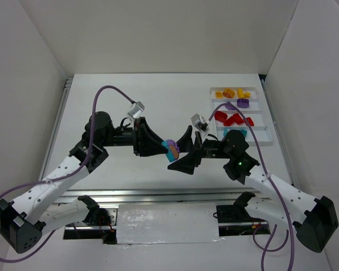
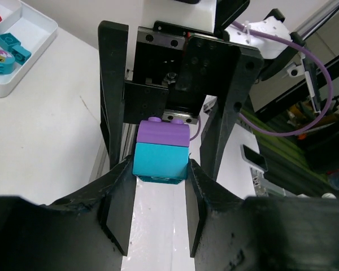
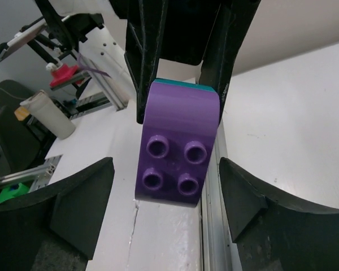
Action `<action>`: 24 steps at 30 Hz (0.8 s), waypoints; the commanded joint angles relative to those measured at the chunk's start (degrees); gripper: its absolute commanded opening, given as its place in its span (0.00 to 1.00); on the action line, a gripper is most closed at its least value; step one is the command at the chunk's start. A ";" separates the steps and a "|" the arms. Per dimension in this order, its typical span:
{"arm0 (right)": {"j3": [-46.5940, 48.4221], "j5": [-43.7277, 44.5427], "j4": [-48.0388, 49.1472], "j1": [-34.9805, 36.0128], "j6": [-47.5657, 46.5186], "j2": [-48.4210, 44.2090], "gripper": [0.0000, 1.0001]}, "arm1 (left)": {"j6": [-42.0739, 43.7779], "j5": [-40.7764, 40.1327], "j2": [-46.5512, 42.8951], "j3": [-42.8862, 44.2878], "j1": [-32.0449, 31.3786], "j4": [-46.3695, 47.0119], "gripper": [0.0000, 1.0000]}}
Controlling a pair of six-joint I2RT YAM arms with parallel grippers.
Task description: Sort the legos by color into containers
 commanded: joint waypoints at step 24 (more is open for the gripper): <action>1.71 6.21 -0.94 -1.18 -2.16 -5.28 0.57 | 8.21 6.07 -0.50 3.03 -1.38 -6.07 0.00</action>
